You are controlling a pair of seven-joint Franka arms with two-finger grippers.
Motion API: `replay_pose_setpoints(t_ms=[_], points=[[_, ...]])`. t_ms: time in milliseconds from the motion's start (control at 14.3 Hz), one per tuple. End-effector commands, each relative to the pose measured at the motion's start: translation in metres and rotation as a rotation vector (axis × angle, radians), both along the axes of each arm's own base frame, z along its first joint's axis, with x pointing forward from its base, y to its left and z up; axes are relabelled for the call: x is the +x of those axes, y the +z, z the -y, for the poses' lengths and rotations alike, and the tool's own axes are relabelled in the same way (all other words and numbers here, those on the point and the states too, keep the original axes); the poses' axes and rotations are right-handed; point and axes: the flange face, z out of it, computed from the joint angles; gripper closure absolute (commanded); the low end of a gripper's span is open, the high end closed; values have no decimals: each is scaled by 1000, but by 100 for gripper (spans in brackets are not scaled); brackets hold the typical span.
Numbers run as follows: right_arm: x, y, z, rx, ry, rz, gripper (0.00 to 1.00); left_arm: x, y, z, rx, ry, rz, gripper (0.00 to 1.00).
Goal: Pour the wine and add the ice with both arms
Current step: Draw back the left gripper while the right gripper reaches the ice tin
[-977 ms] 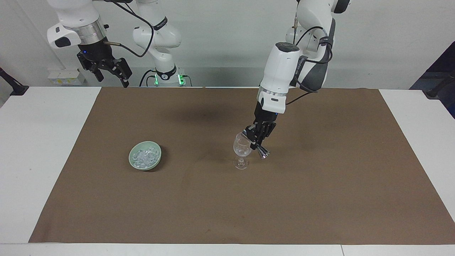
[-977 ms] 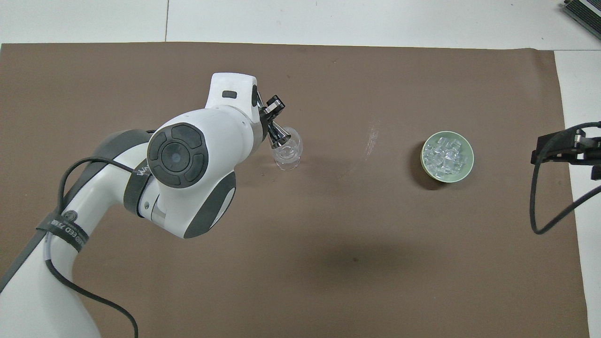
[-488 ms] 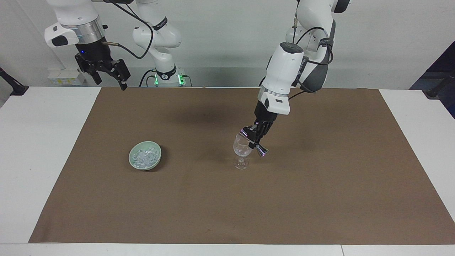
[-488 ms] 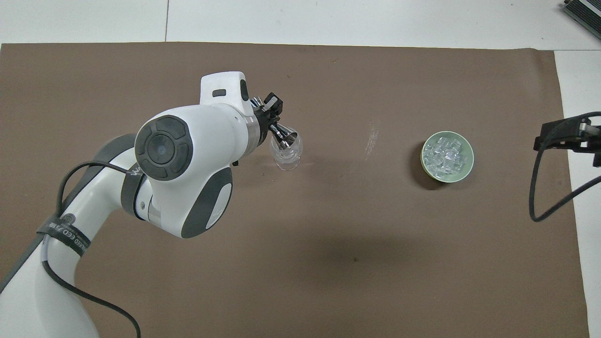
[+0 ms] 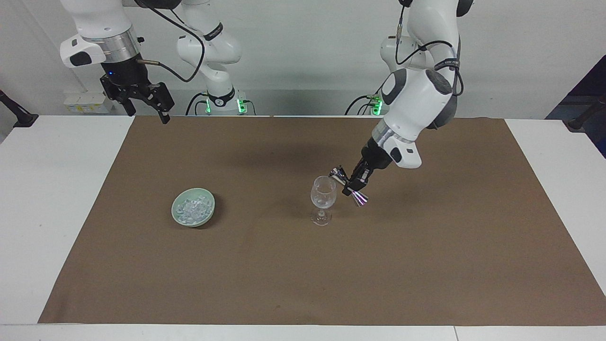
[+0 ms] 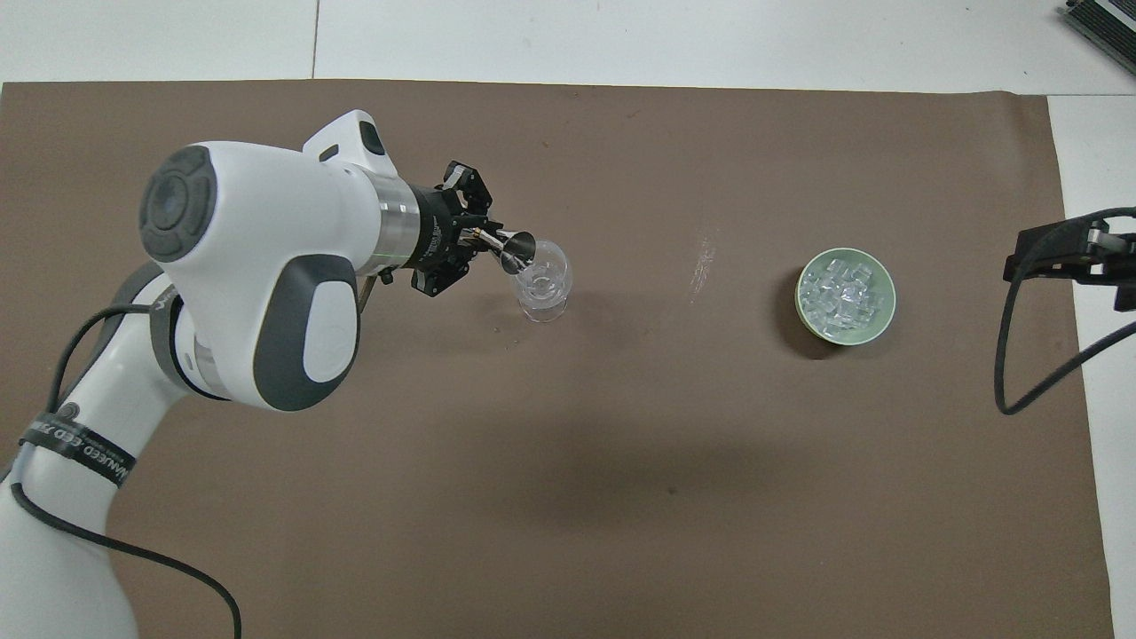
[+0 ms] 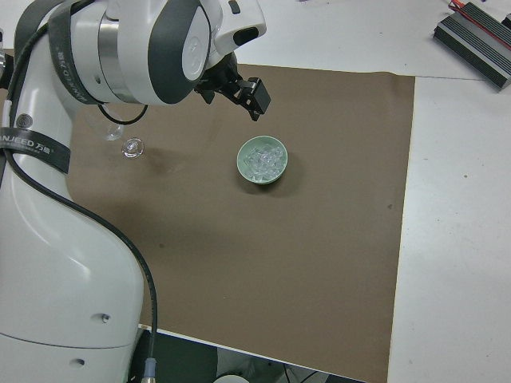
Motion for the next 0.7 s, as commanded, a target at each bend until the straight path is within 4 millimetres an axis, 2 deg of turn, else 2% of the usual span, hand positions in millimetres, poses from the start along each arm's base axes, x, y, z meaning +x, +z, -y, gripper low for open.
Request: replay_pose_setpoints(t_ms=[0,209,419,628], points=[[15,-18,0,1,58,0,0,6,4,-36,-96,64,-114,100],[30,-51,-1,3,75,-17,0,13,-1,-76,-150,118,-188,100],[45,-83,6,4,87,-11,0,18,-19,-116,-224,192,-270,100],[49,-117,8,4,107,-22,0,20,-33,-141,-320,272,-316,100]])
